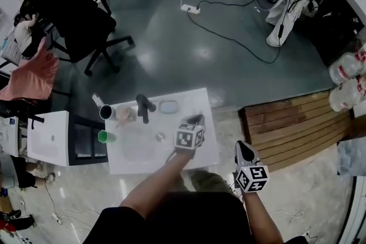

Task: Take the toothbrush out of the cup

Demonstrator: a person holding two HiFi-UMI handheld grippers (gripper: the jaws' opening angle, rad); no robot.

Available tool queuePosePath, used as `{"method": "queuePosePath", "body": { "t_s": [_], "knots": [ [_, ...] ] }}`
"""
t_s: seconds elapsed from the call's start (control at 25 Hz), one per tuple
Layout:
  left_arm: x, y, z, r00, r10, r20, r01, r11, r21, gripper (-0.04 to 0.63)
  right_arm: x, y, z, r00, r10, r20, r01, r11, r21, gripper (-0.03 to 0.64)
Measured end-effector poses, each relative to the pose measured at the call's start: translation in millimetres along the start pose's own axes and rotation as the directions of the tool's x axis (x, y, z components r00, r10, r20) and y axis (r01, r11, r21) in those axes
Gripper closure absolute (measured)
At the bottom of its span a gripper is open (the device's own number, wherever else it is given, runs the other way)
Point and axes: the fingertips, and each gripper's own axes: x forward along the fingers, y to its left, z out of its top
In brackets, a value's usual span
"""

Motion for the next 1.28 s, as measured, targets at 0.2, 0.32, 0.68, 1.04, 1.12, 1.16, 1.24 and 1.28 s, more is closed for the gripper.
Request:
{"method": "queuePosePath", "body": {
  "t_s": [0.2, 0.32, 0.68, 1.04, 1.12, 1.16, 1.24, 1.28],
  "knots": [
    [8, 11, 4, 1.000, 0.007, -0.005, -0.007, 1.000, -0.020, 0.578, 8, -2, 1, 1.000, 0.006, -0.006, -0.006, 1.000, 0.005, 0.614],
    [15, 13, 7, 1.000, 0.004, -0.011, -0.004, 1.000, -0.022, 0.577, 13, -2, 1, 1.000, 0.014, -0.014, -0.014, 1.000, 0.006, 0.615],
    [39, 34, 10, 1.000, 0.007, -0.029, -0.010, 0.997, -0.080, 0.577, 27, -11, 7, 1.000, 0.008, -0.016, -0.007, 1.000, 0.016, 0.615],
    [71, 53, 5, 0.998, 0.009, -0.066, -0.018, 0.988, -0.150, 0.586, 48, -16, 16, 0.999, 0.012, -0.030, -0.011, 1.000, 0.014, 0.614],
    [80, 58, 2, 0.997, 0.012, -0.075, -0.024, 0.986, -0.163, 0.593, 53, -18, 18, 0.999, 0.012, -0.031, -0.012, 1.000, 0.016, 0.614],
    [83, 61, 1, 0.997, 0.013, -0.078, -0.026, 0.985, -0.169, 0.593, 55, -19, 17, 0.999, 0.011, -0.033, -0.010, 1.000, 0.018, 0.615],
    [90, 67, -3, 0.996, 0.016, -0.090, -0.032, 0.983, -0.179, 0.593, 57, -22, 15, 0.999, 0.006, -0.038, -0.005, 1.000, 0.024, 0.615],
    [92, 69, -5, 0.995, 0.018, -0.098, -0.036, 0.982, -0.184, 0.593, 58, -24, 14, 0.999, 0.002, -0.041, -0.001, 1.000, 0.027, 0.615]
  ]
}}
